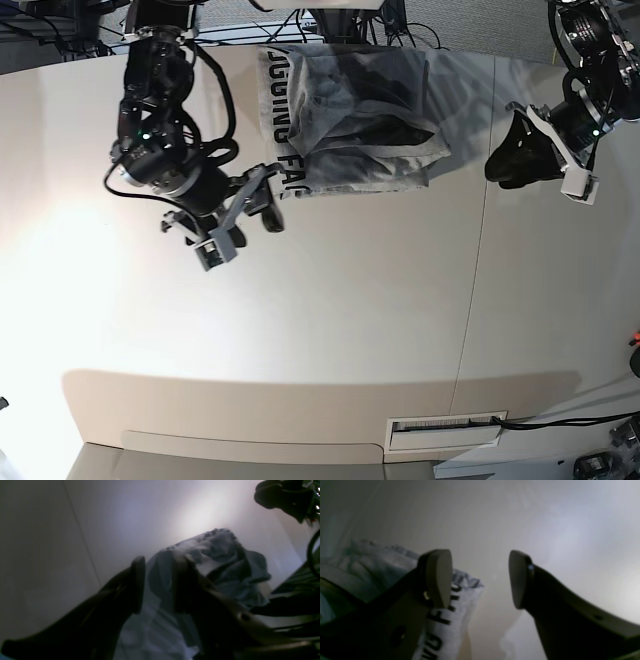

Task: Fold the T-shirt properly
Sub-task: 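Move the left gripper to the bundle's edge and grasp it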

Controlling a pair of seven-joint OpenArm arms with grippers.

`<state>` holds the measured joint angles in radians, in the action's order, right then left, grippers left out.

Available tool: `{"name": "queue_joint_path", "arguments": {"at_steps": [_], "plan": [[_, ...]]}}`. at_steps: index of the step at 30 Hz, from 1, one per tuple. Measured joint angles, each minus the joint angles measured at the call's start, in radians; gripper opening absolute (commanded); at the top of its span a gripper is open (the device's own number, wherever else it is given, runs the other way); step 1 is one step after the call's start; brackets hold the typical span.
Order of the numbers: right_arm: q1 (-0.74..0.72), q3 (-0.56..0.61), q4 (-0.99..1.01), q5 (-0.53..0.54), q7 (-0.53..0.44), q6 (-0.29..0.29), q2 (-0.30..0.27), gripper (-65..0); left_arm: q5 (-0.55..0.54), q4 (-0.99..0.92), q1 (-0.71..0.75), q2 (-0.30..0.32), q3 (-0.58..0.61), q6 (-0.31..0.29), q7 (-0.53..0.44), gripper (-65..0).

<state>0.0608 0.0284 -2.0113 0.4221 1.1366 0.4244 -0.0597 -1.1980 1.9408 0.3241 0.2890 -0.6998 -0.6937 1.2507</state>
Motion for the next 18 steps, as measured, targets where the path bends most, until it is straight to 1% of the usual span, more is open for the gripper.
{"name": "queue_joint_path", "arguments": {"at_steps": [2, 4, 6, 8, 11, 18], "plan": [[0.003, -0.027, 0.0, 0.007, 0.0, 0.002, -0.006, -29.6, -0.024, 0.008, 0.003, -0.022, 0.0, 0.0, 0.006, -45.5], [0.003, -0.049, 0.0, 0.006, -0.003, 0.002, -0.01, -29.6, -0.046, 0.018, 0.013, -0.051, 0.0, 0.0, 0.006, -43.0], [0.003, -0.064, 0.0, 0.006, -0.014, 0.002, -0.015, -29.6, -0.044, 0.032, 0.014, -0.079, 0.0, 0.0, 0.014, -40.1], [0.002, -0.075, 0.0, 0.006, -0.023, 0.002, -0.015, -29.6, -0.045, 0.04, 0.013, -0.099, 0.0, 0.0, 0.021, -39.4], [0.003, -0.075, 0.0, 0.007, -0.031, 0.002, -0.015, -29.6, -0.045, 0.04, 0.014, -0.111, 0.0, 0.0, 0.029, -39.4], [0.003, -0.075, 0.0, 0.007, -0.057, 0.002, -0.015, -29.6, -0.045, 0.04, 0.021, -0.111, 0.0, 0.0, 0.058, -39.4]]}}
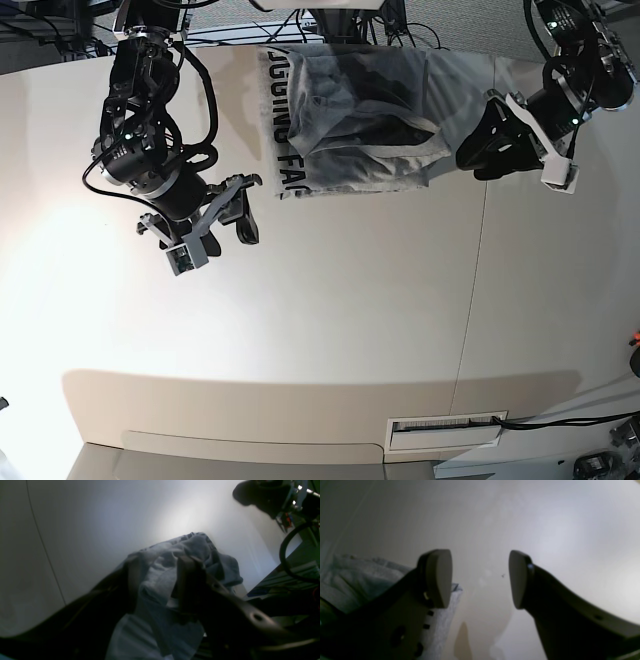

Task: Fold the T-shirt properly
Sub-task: 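Move the left gripper to the bundle's edge and grasp it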

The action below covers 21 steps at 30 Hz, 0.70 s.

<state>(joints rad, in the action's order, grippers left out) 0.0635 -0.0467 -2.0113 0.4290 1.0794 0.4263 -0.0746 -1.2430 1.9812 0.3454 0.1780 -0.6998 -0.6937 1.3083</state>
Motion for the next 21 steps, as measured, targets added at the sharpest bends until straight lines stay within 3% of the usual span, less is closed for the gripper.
{"name": "queue_joint_path", "arguments": {"at_steps": [13, 21], "plan": [[0.0, 0.001, 0.0, 0.0, -0.007, 0.0, 0.0, -29.6, -0.041, 0.0, 0.072, -0.01, 0.007, 0.0, 0.005, -39.4], [0.0, 0.001, 0.0, 0.0, -0.007, 0.0, 0.0, -29.6, -0.007, 0.002, 0.07, -0.008, 0.218, 0.0, 0.019, -39.4]]}}
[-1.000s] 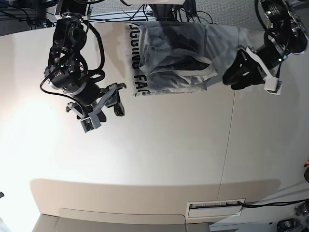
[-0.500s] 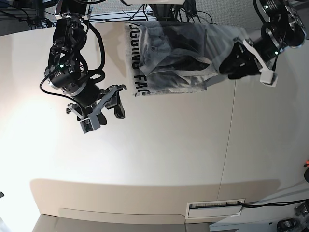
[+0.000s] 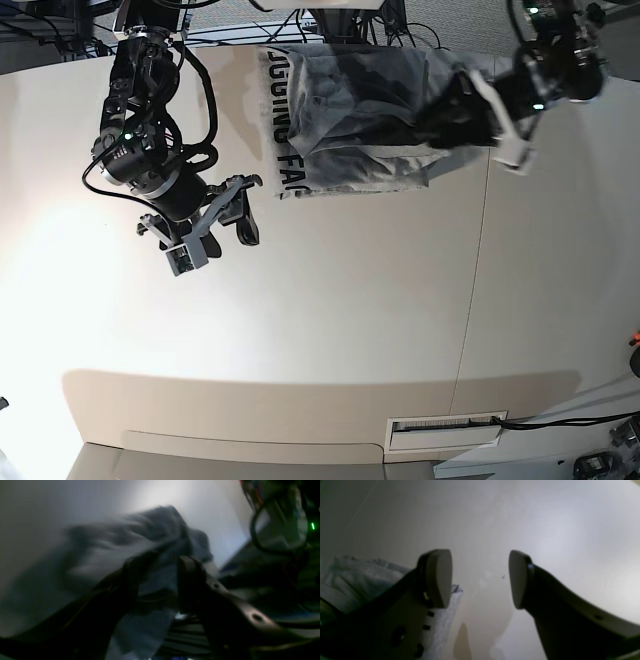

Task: Fold the T-shirt properly
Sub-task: 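Move the left gripper to the bundle's edge and grasp it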

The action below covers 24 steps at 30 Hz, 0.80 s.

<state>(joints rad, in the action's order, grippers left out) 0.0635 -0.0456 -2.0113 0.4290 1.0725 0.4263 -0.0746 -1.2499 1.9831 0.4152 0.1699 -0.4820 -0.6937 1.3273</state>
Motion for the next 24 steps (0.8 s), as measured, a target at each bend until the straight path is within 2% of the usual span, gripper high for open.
{"name": "queue_joint_path", "arguments": {"at_steps": [4, 10, 12, 15, 17, 20, 24], "plan": [[0.0, 0.0, 0.0, -0.018, 0.0, 0.0, 0.0, -29.6, 0.066, 0.0, -0.035, 0.0, 0.123, 0.0, 0.0, -39.4], [0.0, 0.0, 0.0, -0.108, 0.0, -0.001, 0.0, -29.6, 0.179, 0.0, -0.076, 0.004, 0.231, 0.0, -0.002, -39.2], [0.0, 0.0, 0.0, -0.13, 0.0, -0.012, 0.0, -29.6, 0.18, 0.002, -0.076, 0.006, 0.259, 0.0, -0.003, -35.9], [0.0, 0.0, 0.0, -0.144, 0.0, -0.019, 0.0, -29.6, 0.183, 0.039, -0.076, 0.008, 0.282, 0.0, 0.0, -28.0], [0.0, 0.0, 0.0, -0.144, 0.0, -0.019, 0.0, -29.6, 0.184, 0.077, -0.076, 0.008, 0.284, 0.0, 0.0, -25.1], [0.0, 0.0, 0.0, -0.143, 0.0, -0.019, 0.0, -29.6, 0.188, 0.119, -0.076, 0.008, 0.285, 0.0, 0.0, -25.0], [0.0, 0.0, 0.0, -0.143, 0.0, -0.019, 0.0, -29.6, 0.27, 0.125, -0.076, 0.008, 0.285, 0.0, 0.002, -25.1]]}}
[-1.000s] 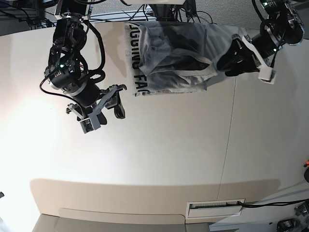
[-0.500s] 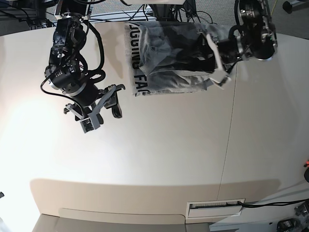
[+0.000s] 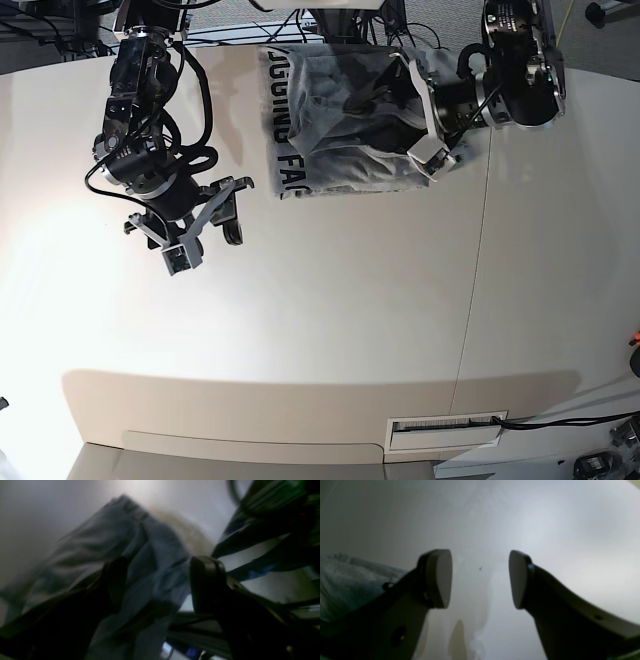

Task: Fold the T-shirt properly
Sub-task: 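Move the left gripper to the bundle's edge and grasp it, then fold the grasped edge over the bundle with the left gripper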

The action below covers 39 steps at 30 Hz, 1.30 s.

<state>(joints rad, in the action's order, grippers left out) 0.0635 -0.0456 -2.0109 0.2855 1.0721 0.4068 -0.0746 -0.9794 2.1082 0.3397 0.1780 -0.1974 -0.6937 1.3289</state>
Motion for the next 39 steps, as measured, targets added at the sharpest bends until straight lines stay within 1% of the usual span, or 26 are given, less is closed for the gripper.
{"name": "queue_joint_path", "arguments": {"at_steps": [5, 8, 9, 11, 13, 15, 18, 21, 23, 26, 27, 31, 35, 37, 39], "plan": [[0.0, 0.0, 0.0, 0.0, -0.003, 0.0, 0.0, -29.6, 0.01, 0.0, 0.0, 0.0, 0.002, 0.0, -0.001, -25.1], [0.0, 0.0, 0.0, 0.0, -0.003, 0.0, 0.0, -29.6, 0.011, 0.0, 0.0, 0.003, 0.046, 0.0, -0.001, -25.1], [0.0, 0.0, 0.0, 0.0, -0.004, 0.0, 0.0, -29.6, 0.027, 0.0, 0.0, 0.002, 0.071, 0.0, -0.002, -25.1], [0.0, 0.0, 0.0, 0.0, -0.004, 0.0, 0.0, -29.6, 0.119, 0.0, 0.0, 0.002, 0.13, -0.002, -0.032, -25.1], [0.0, 0.0, 0.0, 0.0, -0.004, 0.0, 0.0, -29.6, 0.225, 0.0, 0.0, 0.003, 0.182, -0.003, -0.086, -25.1], [0.0, 0.0, 0.0, 0.0, -0.004, 0.0, 0.0, -29.6, 0.306, 0.0, 0.0, 0.003, 0.225, 0.0, -0.138, -26.5], [0.0, 0.0, 0.0, 0.0, -0.004, 0.0, 0.0, -29.6, 0.379, 0.0, 0.0, 0.003, 0.274, 0.0, -0.185, -31.2], [0.0, 0.0, 0.0, 0.0, -0.004, 0.0, 0.0, -29.6, 0.424, 0.0, 0.0, 0.003, 0.309, 0.0, -0.193, -37.8], [0.0, 0.0, 0.0, 0.0, -0.004, 0.0, 0.0, -29.6, 0.43, 0.0, 0.0, 0.003, 0.319, 0.0, -0.194, -46.4], [0.0, 0.0, 0.0, 0.0, -0.004, 0.0, 0.0, -29.6, 0.43, 0.0, 0.0, 0.003, 0.32, 0.0, -0.194, -62.2], [0.0, 0.0, 0.0, 0.0, -0.004, 0.0, 0.0, -29.6, 0.43, 0.0, 0.0, 0.003, 0.32, 0.0, -0.195, -65.0], [0.0, 0.0, 0.0, 0.0, -0.004, 0.0, 0.0, -29.6, 0.431, 0.0, 0.0, 0.003, 0.32, 0.0, -0.173, -65.0], [0.0, 0.0, 0.0, 0.0, -0.004, 0.0, 0.0, -29.6, 0.431, 0.0, 0.0, 0.003, 0.32, 0.0, -0.087, -65.0], [0.0, 0.0, 0.0, 0.001, -0.004, 0.0, 0.0, -29.6, 0.428, 0.0, 0.0, 0.015, 0.32, 0.0, -0.082, -65.0], [0.0, 0.0, 0.0, 0.0, -0.004, 0.0, 0.0, -29.6, 0.429, 0.0, 0.0, 0.037, 0.32, 0.0, -0.104, -65.0]]}}
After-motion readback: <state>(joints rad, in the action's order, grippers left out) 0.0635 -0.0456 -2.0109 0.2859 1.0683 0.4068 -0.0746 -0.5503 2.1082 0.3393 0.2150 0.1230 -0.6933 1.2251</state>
